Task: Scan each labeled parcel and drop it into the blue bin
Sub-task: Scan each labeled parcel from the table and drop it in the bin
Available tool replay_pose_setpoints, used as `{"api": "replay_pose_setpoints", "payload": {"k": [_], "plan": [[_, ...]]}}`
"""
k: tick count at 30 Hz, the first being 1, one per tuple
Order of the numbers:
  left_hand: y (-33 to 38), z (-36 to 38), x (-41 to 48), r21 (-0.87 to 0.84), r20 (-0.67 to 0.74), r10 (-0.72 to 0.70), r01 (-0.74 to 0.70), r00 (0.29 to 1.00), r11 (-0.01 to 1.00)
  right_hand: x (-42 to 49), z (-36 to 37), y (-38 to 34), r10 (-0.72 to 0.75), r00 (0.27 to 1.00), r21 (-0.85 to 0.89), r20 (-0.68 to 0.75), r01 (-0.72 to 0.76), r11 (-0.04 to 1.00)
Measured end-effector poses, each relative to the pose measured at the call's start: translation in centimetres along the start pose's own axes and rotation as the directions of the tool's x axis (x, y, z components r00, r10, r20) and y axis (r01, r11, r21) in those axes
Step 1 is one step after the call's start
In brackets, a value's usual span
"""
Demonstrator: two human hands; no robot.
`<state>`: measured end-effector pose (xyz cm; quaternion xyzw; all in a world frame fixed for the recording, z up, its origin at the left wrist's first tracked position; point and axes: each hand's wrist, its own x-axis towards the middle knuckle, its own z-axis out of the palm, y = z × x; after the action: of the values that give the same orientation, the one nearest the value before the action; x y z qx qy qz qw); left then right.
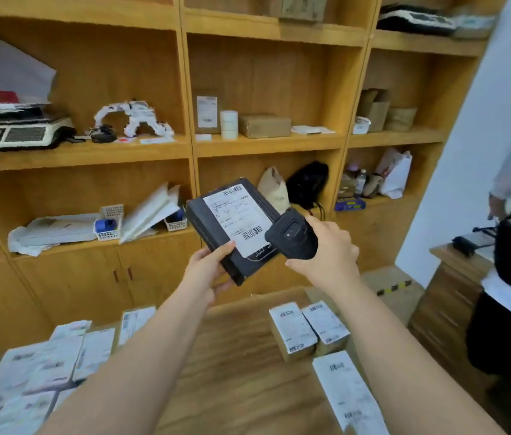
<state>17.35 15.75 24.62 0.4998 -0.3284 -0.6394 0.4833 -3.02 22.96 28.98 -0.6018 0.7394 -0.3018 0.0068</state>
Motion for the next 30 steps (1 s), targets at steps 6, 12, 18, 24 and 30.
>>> {"api": "replay_pose_setpoints", "payload": {"k": [6,12,18,24,30], "plan": [[-10.3,2.3,-1.0,0.085,0.150,-0.282,0.272,0.948,0.959,-11.0,2.3,6.9,0.365,0.930,0.082,-0.033,-0.361,0.929],[-19.1,8.7,-6.7,0.304,0.393,-0.503,0.408,0.770,0.861,-23.1,-1.4,11.6,0.681,0.720,0.015,-0.135,-0.686,0.728],[-25.1,14.9,-16.3,0.486,0.506,-0.648,0.432,0.570,0.760,-34.2,-6.8,15.0,0.826,0.441,0.084,-0.351,-0.863,0.497],[-29.5,20.9,-27.8,0.615,0.608,-0.712,0.359,0.350,0.702,-45.4,-13.5,16.4,0.849,0.177,0.154,-0.498,-0.945,0.288],[-35.0,25.0,-41.9,0.760,0.571,-0.806,0.270,0.155,0.591,-58.5,-20.1,17.2,0.809,-0.078,0.272,-0.583,-0.957,0.103]]}}
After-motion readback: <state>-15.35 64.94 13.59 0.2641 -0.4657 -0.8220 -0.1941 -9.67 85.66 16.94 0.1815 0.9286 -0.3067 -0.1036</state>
